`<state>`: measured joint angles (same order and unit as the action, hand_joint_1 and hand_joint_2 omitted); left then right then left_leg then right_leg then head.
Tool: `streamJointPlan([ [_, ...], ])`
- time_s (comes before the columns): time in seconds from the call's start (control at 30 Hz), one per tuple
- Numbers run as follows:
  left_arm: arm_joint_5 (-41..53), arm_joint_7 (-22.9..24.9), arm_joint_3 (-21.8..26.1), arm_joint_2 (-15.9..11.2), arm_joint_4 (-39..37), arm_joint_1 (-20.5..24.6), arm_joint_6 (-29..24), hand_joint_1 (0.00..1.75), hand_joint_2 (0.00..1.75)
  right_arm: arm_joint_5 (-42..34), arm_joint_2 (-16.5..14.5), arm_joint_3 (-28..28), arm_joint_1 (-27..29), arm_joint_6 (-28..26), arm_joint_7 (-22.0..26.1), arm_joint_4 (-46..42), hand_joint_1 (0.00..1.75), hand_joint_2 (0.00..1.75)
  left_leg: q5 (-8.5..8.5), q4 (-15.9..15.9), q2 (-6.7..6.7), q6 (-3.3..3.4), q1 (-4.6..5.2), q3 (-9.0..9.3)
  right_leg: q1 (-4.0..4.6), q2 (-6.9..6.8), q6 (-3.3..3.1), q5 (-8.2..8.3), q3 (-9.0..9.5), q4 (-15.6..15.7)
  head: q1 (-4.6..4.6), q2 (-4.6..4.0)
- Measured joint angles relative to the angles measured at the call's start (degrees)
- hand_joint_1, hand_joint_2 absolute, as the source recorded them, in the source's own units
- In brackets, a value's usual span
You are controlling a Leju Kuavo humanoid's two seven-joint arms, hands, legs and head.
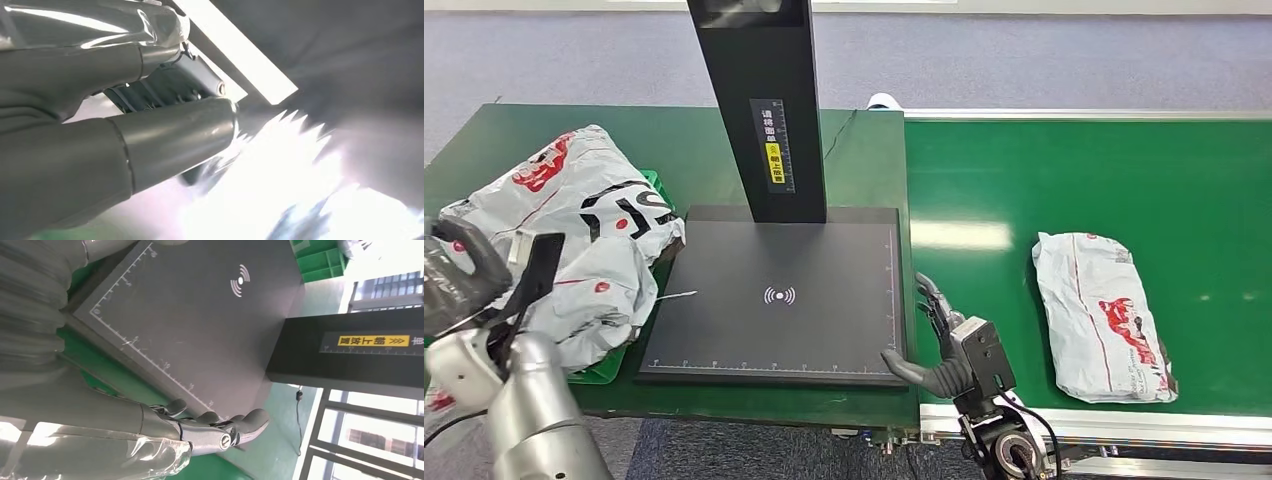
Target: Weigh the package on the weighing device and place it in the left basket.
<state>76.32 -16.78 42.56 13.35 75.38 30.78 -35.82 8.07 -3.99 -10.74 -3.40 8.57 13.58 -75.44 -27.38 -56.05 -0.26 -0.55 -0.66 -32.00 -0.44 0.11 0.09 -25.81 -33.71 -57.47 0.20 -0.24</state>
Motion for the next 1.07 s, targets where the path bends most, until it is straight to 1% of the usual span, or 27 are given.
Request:
streamJointPlan([
  [0.03,1.2,6.7,-2.3,-1.0,-2.7,0.0,0.0,1.62,0.0,0.3,0.0,0.0,0.1,0.3,-0.2,-0.1,0.0,1.75,0.01,0.0,0.03,0.0,0.0,0.0,0.0,0.01,-0.01,0.01,0.0,0.0,-0.01,0.0],
  [0.07,1.5,12.0,-4.8,-2.2,-5.1,0.0,0.1,1.24,0.0,0.6,0.1,0.1,0.1,0.6,-0.4,-0.2,0.0,1.75,0.01,0.0,0.04,-0.01,-0.01,0.0,0.01,0.02,-0.02,0.02,0.0,0.0,-0.01,0.0],
  [0.1,1.5,15.7,-7.1,-3.3,-7.1,-0.1,0.3,0.81,0.0,0.8,0.1,0.1,0.1,0.9,-0.5,-0.2,0.0,1.75,0.02,0.0,0.03,-0.01,-0.01,0.0,0.01,0.02,-0.02,0.02,0.0,0.0,-0.01,0.0],
  [0.13,1.4,18.3,-9.2,-4.4,-9.0,-0.1,0.6,0.38,0.0,1.1,0.1,0.1,0.1,1.2,-0.6,-0.2,0.0,1.75,0.03,0.0,0.0,-0.02,-0.01,0.0,0.01,0.02,-0.02,0.02,0.0,0.0,-0.01,0.0],
  [0.17,1.3,20.0,-11.1,-5.5,-10.6,-0.2,0.9,0.06,0.0,1.3,0.1,0.1,0.1,1.4,-0.7,-0.2,0.0,1.75,0.03,0.0,-0.02,-0.02,-0.01,-0.01,0.01,0.01,-0.02,0.02,0.0,0.0,-0.01,0.0],
  [0.2,1.3,21.2,-12.7,-6.4,-11.9,-0.3,1.3,0.0,0.0,1.5,0.2,0.1,0.1,1.7,-0.7,-0.2,0.0,1.75,0.03,0.0,-0.02,-0.02,-0.01,-0.02,0.01,0.01,-0.02,0.02,0.0,0.0,-0.01,0.0],
  [0.3,1.3,22.4,-16.5,-8.4,-14.8,-0.8,1.5,0.0,0.0,1.9,0.2,0.1,0.0,2.4,-0.7,-0.1,0.0,1.75,0.03,0.0,-0.01,-0.02,-0.01,-0.03,0.01,0.01,-0.02,0.02,0.0,0.0,-0.01,0.0],
  [0.33,0.7,21.7,-17.4,-8.8,-15.2,-1.1,1.2,0.0,0.0,2.0,0.2,0.1,-0.1,2.6,-0.7,-0.1,0.0,1.75,0.03,0.0,-0.01,-0.02,-0.01,-0.03,0.01,0.01,-0.02,0.01,0.0,0.0,-0.01,0.0],
  [0.37,-0.7,20.1,-18.1,-9.0,-15.2,-1.4,0.9,0.0,0.0,2.1,0.2,0.1,-0.2,2.8,-0.6,0.0,0.0,1.75,0.03,0.0,-0.01,-0.02,0.0,-0.04,0.0,0.01,-0.02,0.01,0.0,0.0,-0.01,0.0],
  [0.4,-2.8,17.2,-18.5,-9.0,-14.8,-1.9,0.5,0.0,0.0,2.1,0.2,0.0,-0.3,2.9,-0.5,0.0,0.0,1.75,0.02,0.0,-0.01,-0.02,0.0,-0.04,0.0,0.01,-0.02,0.01,0.0,0.0,-0.01,0.0],
  [0.43,-5.9,12.6,-18.6,-8.7,-13.7,-2.6,0.3,0.0,0.0,2.1,0.2,0.0,-0.4,3.0,-0.4,0.1,0.0,1.75,0.02,0.0,-0.01,-0.02,0.0,-0.04,0.0,0.01,-0.02,0.01,0.0,0.0,-0.02,0.0],
  [0.47,-9.6,6.4,-18.2,-8.1,-12.1,-3.2,0.1,0.0,0.0,2.1,0.2,0.0,-0.4,3.1,-0.2,0.1,0.0,1.75,0.02,0.0,-0.01,-0.02,0.0,-0.05,0.0,0.01,-0.02,0.01,-0.01,0.0,-0.02,0.0],
  [0.53,-17.8,-7.7,-16.9,-5.9,-7.8,-4.4,0.0,0.0,0.0,2.1,0.2,-0.1,-0.6,3.1,0.2,0.3,0.0,1.75,0.02,0.0,-0.02,-0.01,0.01,-0.07,-0.01,0.01,-0.01,0.01,0.0,0.0,-0.02,0.0],
  [0.57,-21.5,-13.7,-16.1,-4.5,-5.4,-4.9,0.0,0.0,0.0,2.1,0.2,-0.2,-0.8,3.1,0.4,0.5,0.0,1.75,0.02,0.0,-0.02,-0.01,0.01,-0.07,-0.02,0.01,-0.01,0.01,0.0,0.0,-0.01,0.0],
  [0.6,-24.5,-18.0,-15.6,-3.2,-3.0,-5.6,0.0,0.0,0.0,2.0,0.2,-0.3,-1.0,3.1,0.6,0.7,0.0,1.75,0.01,0.0,-0.01,0.0,0.02,-0.07,-0.02,0.01,-0.01,0.01,0.0,0.0,-0.01,0.0],
  [0.63,-26.4,-20.6,-15.2,-1.9,-0.7,-6.2,0.0,0.0,0.0,2.0,0.2,-0.4,-1.1,3.0,0.8,0.8,0.0,1.75,0.01,0.0,0.0,0.0,0.02,-0.07,-0.03,0.01,-0.01,0.01,-0.01,0.0,-0.01,0.0],
  [0.7,-28.1,-22.7,-15.0,0.1,3.4,-7.4,0.0,0.0,0.0,1.9,0.2,-0.7,-1.3,2.9,1.1,1.1,0.0,1.75,0.0,0.0,-0.01,0.0,0.02,-0.07,-0.03,0.01,-0.01,0.01,-0.02,0.0,-0.02,0.0],
  [0.8,-28.4,-23.1,-14.7,1.9,7.4,-8.5,0.0,0.0,0.0,1.9,0.2,-0.9,-1.5,2.9,1.2,1.6,0.0,1.75,0.0,0.0,-0.05,0.0,0.01,-0.06,-0.01,0.0,-0.01,0.01,-0.02,0.0,-0.02,0.0],
  [0.93,-28.4,-23.2,-14.5,3.3,10.4,-9.2,0.0,0.0,0.0,1.9,0.2,-1.0,-1.7,2.9,1.2,1.9,0.0,1.75,0.01,0.0,-0.04,-0.01,-0.02,-0.06,0.01,0.0,-0.01,0.01,-0.01,0.0,-0.02,0.0],
  [1.07,-28.4,-23.2,-14.4,3.9,11.8,-9.6,0.0,0.0,0.0,1.9,0.2,-1.0,-1.7,2.9,1.2,2.1,0.0,1.75,0.02,0.0,-0.04,-0.01,-0.02,-0.06,0.01,0.0,-0.01,0.01,0.0,0.0,-0.01,0.0],
])
